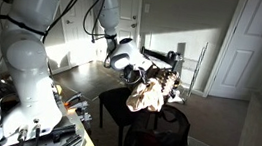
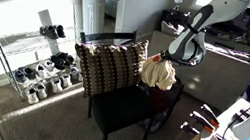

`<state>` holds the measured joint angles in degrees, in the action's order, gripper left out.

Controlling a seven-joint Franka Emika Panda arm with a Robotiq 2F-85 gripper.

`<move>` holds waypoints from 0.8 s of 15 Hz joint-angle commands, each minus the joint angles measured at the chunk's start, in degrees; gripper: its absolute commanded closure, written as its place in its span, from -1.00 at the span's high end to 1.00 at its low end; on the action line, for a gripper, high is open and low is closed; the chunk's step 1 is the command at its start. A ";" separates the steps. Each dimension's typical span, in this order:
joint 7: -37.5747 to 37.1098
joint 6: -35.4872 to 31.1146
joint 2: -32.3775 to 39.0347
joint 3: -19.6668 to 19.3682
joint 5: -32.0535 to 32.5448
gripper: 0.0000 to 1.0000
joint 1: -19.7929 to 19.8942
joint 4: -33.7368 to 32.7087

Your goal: Put the cloth in the laundry bag

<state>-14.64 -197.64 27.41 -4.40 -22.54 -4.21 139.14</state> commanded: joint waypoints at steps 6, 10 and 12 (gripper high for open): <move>-7.16 -0.13 9.24 -3.53 -4.60 -0.94 3.19 -10.78; -6.49 0.16 10.67 -10.18 -9.51 -0.94 -1.20 -12.41; -6.35 0.58 11.61 -12.62 -11.15 -0.94 -3.25 -13.22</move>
<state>-20.45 -197.34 37.86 -13.34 -30.42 -3.60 127.04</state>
